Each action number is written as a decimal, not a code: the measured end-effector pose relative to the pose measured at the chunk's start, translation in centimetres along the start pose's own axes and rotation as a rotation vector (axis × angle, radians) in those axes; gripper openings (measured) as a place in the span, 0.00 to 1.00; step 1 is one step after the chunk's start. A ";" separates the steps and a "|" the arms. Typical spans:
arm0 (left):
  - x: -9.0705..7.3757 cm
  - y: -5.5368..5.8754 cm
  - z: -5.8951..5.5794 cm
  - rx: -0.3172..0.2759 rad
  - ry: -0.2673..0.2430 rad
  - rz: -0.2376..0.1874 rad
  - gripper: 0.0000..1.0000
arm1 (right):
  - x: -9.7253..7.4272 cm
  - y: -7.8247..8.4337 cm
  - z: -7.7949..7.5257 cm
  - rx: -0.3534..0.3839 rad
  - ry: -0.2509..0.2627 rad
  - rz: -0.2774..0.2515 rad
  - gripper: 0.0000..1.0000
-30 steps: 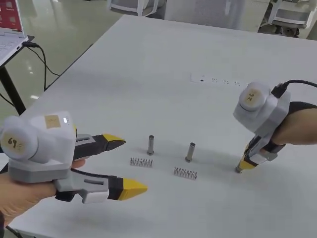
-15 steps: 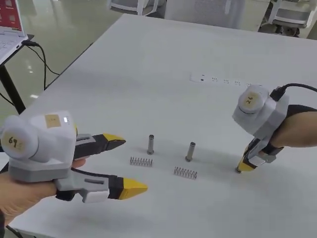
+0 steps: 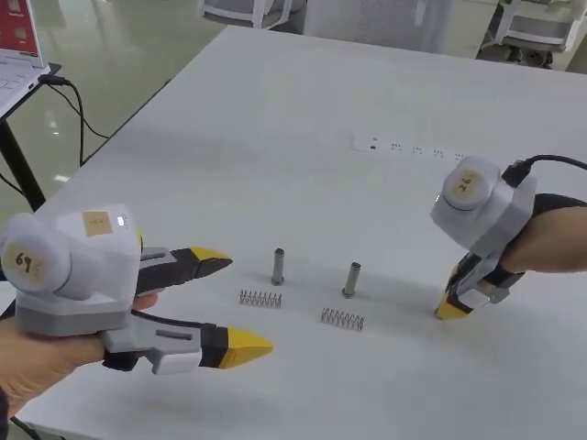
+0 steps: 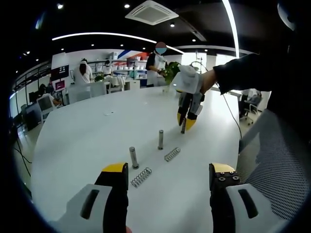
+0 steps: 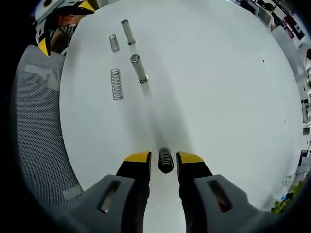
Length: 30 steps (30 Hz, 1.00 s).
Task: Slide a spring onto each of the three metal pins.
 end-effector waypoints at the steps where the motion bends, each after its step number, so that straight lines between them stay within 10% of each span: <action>1: 0.0 0.0 0.0 0.000 0.001 0.000 0.66 | 0.0 0.0 0.0 -0.005 0.002 -0.003 0.24; 30: -0.1 0.1 -0.1 0.004 0.000 0.000 0.66 | -0.6 -4.0 2.3 -0.136 -0.011 -0.062 0.31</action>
Point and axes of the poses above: the centre of the closed fingertips' face, and the gripper's own axes: x roughly forward along the fingers, z roughly to its left, y roughly out of its underside, the point moved 5 cm from there along -x, roughly backward along the fingers, and after that the axes turned 2 degrees about x, right-handed, at the moved point
